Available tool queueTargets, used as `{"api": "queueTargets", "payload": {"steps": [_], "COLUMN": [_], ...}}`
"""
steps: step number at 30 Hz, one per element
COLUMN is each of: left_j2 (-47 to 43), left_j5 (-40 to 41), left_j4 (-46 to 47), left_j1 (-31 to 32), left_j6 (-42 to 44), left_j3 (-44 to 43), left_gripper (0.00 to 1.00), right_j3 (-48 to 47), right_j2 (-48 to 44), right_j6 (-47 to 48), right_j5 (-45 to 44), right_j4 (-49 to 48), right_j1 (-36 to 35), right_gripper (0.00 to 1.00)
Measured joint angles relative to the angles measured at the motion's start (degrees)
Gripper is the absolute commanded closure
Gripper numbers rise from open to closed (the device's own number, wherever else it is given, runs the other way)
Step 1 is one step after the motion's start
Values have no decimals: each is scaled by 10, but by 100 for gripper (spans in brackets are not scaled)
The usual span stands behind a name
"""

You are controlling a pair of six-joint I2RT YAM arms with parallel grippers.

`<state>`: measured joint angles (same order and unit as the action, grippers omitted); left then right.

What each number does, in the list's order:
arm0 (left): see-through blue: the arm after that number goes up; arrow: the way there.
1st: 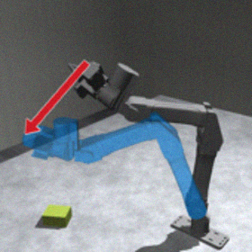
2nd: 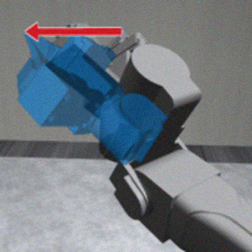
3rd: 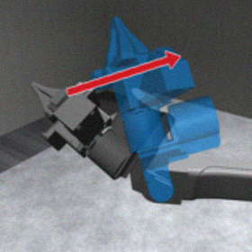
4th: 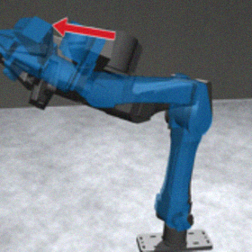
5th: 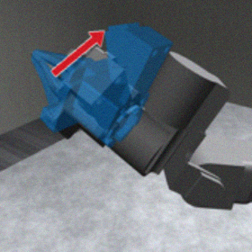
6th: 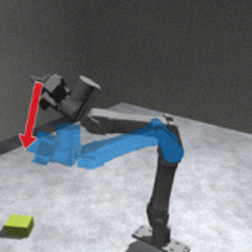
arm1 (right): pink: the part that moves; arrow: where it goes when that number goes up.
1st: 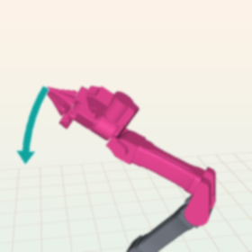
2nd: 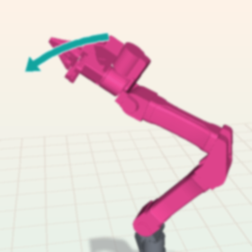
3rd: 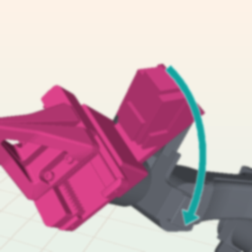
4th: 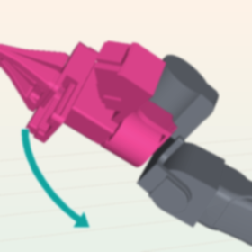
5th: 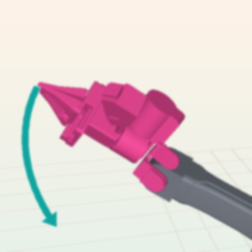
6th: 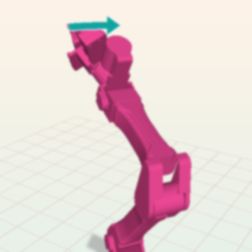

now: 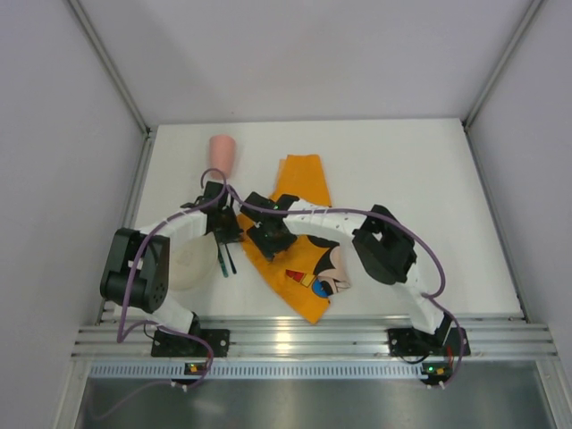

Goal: Set the dinner table for one person

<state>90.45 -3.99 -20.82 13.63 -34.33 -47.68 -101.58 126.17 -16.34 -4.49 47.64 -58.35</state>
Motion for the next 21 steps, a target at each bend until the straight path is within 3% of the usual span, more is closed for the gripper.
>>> {"api": "queueTargets", "payload": {"steps": [1, 2, 7, 15, 17, 18, 19, 21], "left_j2": [0, 0, 0, 0, 0, 0, 0, 0], "left_j5": [0, 0, 2, 6, 10, 12, 14, 16], "left_j4": [0, -1, -10, -23, -27, -28, -28, -29], "left_j1": [0, 0, 0, 0, 0, 0, 0, 0], "left_j6": [0, 0, 4, 13, 15, 16, 16, 16], "left_j3": [0, 0, -3, -8, -9, -10, -10, -10], "left_gripper": [100, 100, 100, 100, 100, 100, 100, 100], "right_j3": [2, 7, 19, 48, 54, 60, 69, 95], "right_j2": [0, -1, -3, -21, -28, -35, -45, -77], "right_j6": [-2, -3, -2, -1, 1, 2, 7, 16], "right_j5": [0, 0, -1, 1, 4, 8, 14, 30], "right_j4": [-2, -6, -9, -30, -29, -31, -31, -33], "right_j1": [-1, -1, -1, 0, 2, 3, 4, 4], "right_gripper": [54, 67, 100, 100, 46, 31, 6, 0]}}
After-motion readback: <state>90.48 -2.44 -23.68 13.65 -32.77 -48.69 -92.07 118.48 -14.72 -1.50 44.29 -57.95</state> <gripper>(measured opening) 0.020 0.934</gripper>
